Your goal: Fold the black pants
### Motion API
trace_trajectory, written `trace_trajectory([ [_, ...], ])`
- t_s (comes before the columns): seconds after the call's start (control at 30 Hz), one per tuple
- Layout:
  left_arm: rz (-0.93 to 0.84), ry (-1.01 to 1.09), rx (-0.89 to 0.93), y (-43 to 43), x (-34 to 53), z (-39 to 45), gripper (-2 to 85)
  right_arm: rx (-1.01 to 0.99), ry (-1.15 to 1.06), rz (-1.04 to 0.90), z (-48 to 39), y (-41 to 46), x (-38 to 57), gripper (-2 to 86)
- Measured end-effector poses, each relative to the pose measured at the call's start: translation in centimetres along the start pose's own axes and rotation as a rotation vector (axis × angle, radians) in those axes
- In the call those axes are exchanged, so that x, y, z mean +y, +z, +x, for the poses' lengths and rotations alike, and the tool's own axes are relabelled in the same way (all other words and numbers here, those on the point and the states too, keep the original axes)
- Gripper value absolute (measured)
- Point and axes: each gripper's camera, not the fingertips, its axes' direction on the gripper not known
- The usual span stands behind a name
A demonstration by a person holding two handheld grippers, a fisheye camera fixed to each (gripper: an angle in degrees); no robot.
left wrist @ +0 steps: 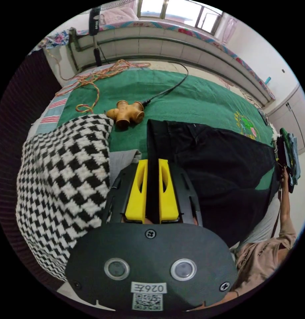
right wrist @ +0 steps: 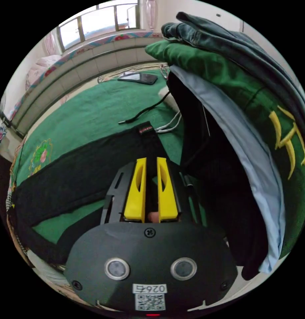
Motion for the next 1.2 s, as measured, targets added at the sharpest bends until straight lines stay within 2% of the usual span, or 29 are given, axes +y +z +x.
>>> trace_trajectory([
  [0.07,0.046,-0.033,-0.029,-2.7,2.4,-0.4,5.8,-0.047,-0.032,0.039,0.9,-2.0,2.3,3.3],
  [0.2,0.274,-0.093,-0.032,-9.6,11.2,-1.1,1.4,-0.079,-0.038,0.092,2.9,-3.8,5.0,5.1],
  [0.27,0.412,-0.1,0.057,-12.0,15.9,-1.8,0.2,-0.104,-0.042,0.1,4.3,-4.1,5.6,7.5],
  [0.33,0.514,-0.134,0.278,-13.4,20.9,-3.6,-0.4,-0.132,-0.043,0.11,5.2,-4.0,5.5,9.2],
  [0.4,0.497,-0.195,0.371,-13.3,23.2,-5.0,-0.3,-0.157,-0.047,0.098,5.9,-3.4,5.3,10.6],
  [0.47,0.483,-0.243,0.369,-12.9,24.9,-5.8,0.5,-0.197,-0.049,0.025,6.8,-1.8,5.1,11.4],
  [0.6,0.352,-0.228,0.506,-10.7,23.7,-6.5,25.2,-0.246,-0.032,0.055,7.9,-2.5,5.2,11.9],
  [0.63,0.318,-0.236,0.536,-10.0,22.8,-6.8,28.5,-0.266,-0.026,0.06,8.3,-2.7,5.2,12.3],
  [0.77,0.254,-0.302,0.466,-8.7,21.1,-7.6,25.8,-0.293,-0.032,0.068,8.9,-3.2,5.3,12.8],
  [0.83,0.178,-0.368,0.319,-8.5,20.5,-8.4,16.6,-0.233,-0.07,0.062,8.2,-3.4,5.3,11.9],
  [0.9,0.139,-0.402,0.288,-8.7,20.1,-9.1,14.6,-0.139,-0.136,0.058,7.0,-3.6,5.4,10.4],
  [1.03,0.186,-0.442,0.377,-9.3,20.3,-10.6,18.2,-0.099,-0.167,0.072,6.2,-4.3,5.7,8.6],
  [1.2,0.297,-0.452,0.294,-10.5,22.0,-11.2,21.5,-0.202,-0.116,0.078,7.8,-4.8,5.7,8.9],
])
